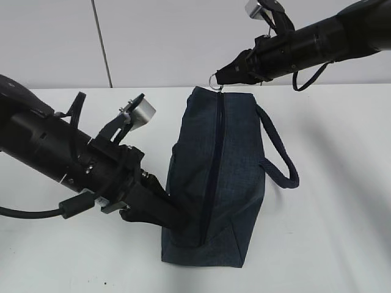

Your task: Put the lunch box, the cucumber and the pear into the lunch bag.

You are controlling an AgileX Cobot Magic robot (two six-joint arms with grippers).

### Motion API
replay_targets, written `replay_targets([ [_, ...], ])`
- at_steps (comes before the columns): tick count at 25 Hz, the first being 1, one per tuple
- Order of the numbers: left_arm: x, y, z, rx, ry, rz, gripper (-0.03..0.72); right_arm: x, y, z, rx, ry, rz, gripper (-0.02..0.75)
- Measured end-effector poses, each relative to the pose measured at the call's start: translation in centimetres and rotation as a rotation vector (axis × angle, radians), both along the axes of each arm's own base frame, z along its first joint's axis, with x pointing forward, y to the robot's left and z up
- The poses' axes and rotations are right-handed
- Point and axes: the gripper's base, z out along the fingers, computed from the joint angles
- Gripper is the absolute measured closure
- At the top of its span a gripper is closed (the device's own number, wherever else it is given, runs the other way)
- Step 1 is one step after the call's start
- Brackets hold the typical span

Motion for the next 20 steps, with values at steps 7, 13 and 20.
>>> replay_targets([
  [7,-0.4,1.0,2.8,-0.023,-0.064,0.033,0.251,0.1,0.0,0.5,0.008,-0.007,0.014,0.732],
  [13,0.0,2.1,5.7,-0.098,-0.135,0.129,0.225,0.0,0.1,0.5,0.012,-0.003,0.023,0.732],
  [20,3.7,1.8,9.5,-0.122,-0.352,0.301,0.279,0.0,0.0,0.5,0.017,0.002,0.029,0.732],
])
